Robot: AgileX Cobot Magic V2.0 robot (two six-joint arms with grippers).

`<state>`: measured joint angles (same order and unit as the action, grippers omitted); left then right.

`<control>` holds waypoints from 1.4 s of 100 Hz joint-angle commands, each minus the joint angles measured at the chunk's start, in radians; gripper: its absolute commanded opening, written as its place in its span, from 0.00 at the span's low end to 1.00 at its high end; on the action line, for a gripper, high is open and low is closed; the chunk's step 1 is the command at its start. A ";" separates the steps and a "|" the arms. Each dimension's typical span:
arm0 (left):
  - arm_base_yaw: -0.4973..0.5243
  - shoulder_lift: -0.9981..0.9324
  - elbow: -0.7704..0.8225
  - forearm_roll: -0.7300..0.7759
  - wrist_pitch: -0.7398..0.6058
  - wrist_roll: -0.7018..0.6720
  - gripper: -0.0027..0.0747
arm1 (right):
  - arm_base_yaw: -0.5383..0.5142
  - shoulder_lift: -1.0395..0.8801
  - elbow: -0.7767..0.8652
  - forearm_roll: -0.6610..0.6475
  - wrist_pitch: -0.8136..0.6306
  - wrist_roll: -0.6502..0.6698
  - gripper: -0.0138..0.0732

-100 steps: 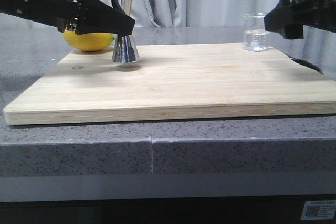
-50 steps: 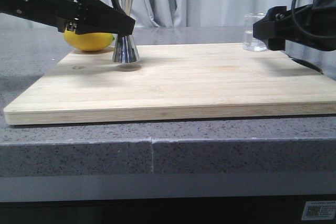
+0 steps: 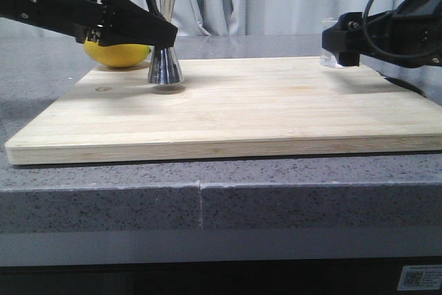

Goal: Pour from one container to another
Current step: 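Lower the right gripper over the glass beaker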

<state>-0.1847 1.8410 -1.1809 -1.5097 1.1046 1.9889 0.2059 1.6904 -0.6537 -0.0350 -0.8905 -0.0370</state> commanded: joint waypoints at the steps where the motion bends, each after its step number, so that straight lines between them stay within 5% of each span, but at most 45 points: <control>1: -0.008 -0.043 -0.032 -0.068 0.055 -0.009 0.15 | -0.003 -0.030 -0.040 -0.007 -0.072 0.000 0.93; 140: -0.008 -0.043 -0.032 -0.063 0.055 -0.015 0.15 | -0.012 0.117 -0.198 -0.018 -0.029 0.000 0.93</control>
<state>-0.1847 1.8410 -1.1809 -1.5032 1.1066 1.9843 0.2059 1.8486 -0.8267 -0.0428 -0.8392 -0.0370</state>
